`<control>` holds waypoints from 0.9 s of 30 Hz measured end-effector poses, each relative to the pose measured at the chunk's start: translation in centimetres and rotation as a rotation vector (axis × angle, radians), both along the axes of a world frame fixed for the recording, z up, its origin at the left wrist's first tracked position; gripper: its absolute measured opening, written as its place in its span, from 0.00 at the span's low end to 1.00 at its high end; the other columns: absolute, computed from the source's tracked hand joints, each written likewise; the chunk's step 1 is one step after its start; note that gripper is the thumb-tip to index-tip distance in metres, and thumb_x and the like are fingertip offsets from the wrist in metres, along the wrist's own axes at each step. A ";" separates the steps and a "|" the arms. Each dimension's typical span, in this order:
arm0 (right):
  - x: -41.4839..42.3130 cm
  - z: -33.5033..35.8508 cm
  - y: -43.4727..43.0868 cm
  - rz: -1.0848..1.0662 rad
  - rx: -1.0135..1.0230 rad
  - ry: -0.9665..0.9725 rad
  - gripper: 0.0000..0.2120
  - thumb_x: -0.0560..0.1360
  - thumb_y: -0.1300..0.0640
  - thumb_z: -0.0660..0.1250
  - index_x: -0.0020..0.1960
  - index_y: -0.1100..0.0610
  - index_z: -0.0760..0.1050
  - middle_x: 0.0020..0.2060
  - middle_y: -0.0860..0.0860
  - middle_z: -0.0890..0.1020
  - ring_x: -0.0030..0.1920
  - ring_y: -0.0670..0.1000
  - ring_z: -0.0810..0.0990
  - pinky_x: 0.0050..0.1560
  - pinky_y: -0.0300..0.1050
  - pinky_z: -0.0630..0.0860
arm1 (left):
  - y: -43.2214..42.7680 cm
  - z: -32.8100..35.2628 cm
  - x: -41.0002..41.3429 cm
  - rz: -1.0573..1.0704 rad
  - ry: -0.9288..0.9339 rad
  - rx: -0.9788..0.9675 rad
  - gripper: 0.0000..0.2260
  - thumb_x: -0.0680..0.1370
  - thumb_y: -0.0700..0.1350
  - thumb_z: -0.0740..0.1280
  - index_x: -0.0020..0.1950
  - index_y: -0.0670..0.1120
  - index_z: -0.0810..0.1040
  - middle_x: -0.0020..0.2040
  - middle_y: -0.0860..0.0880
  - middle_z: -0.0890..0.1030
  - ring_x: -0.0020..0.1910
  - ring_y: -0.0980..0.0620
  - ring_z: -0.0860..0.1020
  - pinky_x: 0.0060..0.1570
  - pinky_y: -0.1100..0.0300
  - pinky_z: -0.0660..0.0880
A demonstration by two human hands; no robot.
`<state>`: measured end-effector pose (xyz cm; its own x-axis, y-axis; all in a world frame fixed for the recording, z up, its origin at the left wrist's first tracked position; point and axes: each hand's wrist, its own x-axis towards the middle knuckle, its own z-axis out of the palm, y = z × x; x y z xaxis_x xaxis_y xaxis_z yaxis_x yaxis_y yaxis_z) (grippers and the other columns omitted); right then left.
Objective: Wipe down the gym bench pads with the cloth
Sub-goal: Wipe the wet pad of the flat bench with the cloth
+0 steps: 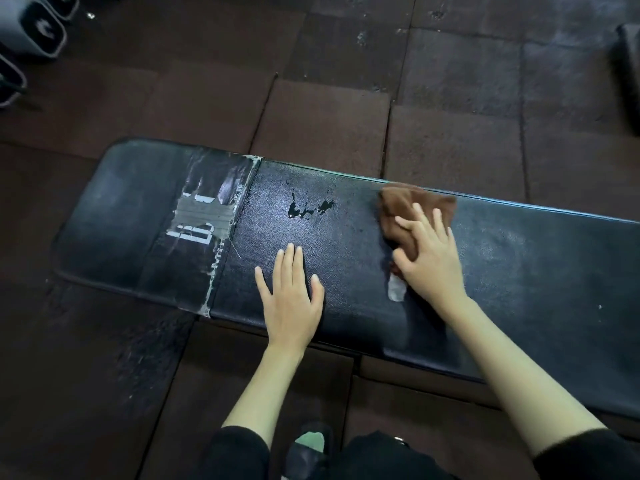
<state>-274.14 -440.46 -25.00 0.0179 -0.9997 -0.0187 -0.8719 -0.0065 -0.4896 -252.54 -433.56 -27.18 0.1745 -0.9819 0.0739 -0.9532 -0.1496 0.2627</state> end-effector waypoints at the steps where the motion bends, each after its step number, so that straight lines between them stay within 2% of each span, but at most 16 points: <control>1: -0.8 -0.1 0.2 -0.069 0.007 -0.017 0.24 0.70 0.50 0.63 0.66 0.46 0.70 0.75 0.47 0.61 0.76 0.56 0.53 0.73 0.58 0.53 | 0.0 0.0 0.0 0.001 0.002 -0.001 0.25 0.77 0.51 0.54 0.72 0.42 0.67 0.72 0.46 0.68 0.72 0.49 0.64 0.70 0.41 0.53; 3: -1.5 -0.1 0.6 -0.226 0.024 -0.069 0.24 0.71 0.54 0.65 0.67 0.46 0.69 0.76 0.47 0.59 0.77 0.55 0.50 0.74 0.57 0.49 | 0.0 0.0 0.1 -0.001 0.009 -0.002 0.25 0.77 0.51 0.54 0.72 0.42 0.66 0.72 0.46 0.68 0.72 0.49 0.64 0.70 0.40 0.53; 6: -0.2 -0.1 0.8 -0.398 0.016 -0.074 0.25 0.72 0.55 0.64 0.68 0.47 0.67 0.76 0.50 0.57 0.77 0.57 0.48 0.74 0.60 0.46 | 0.0 0.1 0.1 -0.005 0.029 -0.008 0.25 0.77 0.51 0.54 0.72 0.42 0.66 0.72 0.46 0.67 0.72 0.49 0.63 0.70 0.40 0.53; 11: 3.3 -0.5 -0.4 -0.510 0.036 -0.030 0.26 0.73 0.53 0.62 0.71 0.51 0.64 0.77 0.53 0.54 0.76 0.61 0.46 0.73 0.63 0.45 | -0.4 0.6 1.3 0.037 0.042 -0.024 0.25 0.78 0.50 0.54 0.73 0.42 0.64 0.74 0.46 0.65 0.74 0.49 0.60 0.70 0.39 0.50; 19: 9.4 -0.9 -3.4 -0.367 0.039 0.000 0.26 0.73 0.51 0.61 0.71 0.50 0.64 0.77 0.53 0.53 0.76 0.61 0.46 0.72 0.63 0.45 | -1.5 0.1 6.1 0.128 0.006 -0.001 0.26 0.78 0.52 0.52 0.74 0.42 0.63 0.74 0.46 0.64 0.74 0.48 0.59 0.70 0.39 0.49; 23: 13.4 -0.7 -5.3 -0.235 0.048 0.035 0.26 0.74 0.49 0.61 0.72 0.51 0.64 0.77 0.53 0.54 0.76 0.62 0.47 0.72 0.63 0.46 | -1.3 -0.2 6.5 0.126 0.035 0.008 0.27 0.78 0.53 0.51 0.74 0.42 0.62 0.75 0.46 0.63 0.75 0.49 0.57 0.71 0.41 0.50; 27: 16.5 -0.3 -6.2 -0.037 0.053 0.034 0.26 0.74 0.49 0.62 0.71 0.49 0.64 0.77 0.52 0.54 0.76 0.59 0.47 0.72 0.61 0.45 | -1.4 -0.1 6.5 0.138 0.034 -0.011 0.26 0.78 0.52 0.51 0.73 0.41 0.64 0.74 0.45 0.65 0.74 0.48 0.60 0.70 0.40 0.52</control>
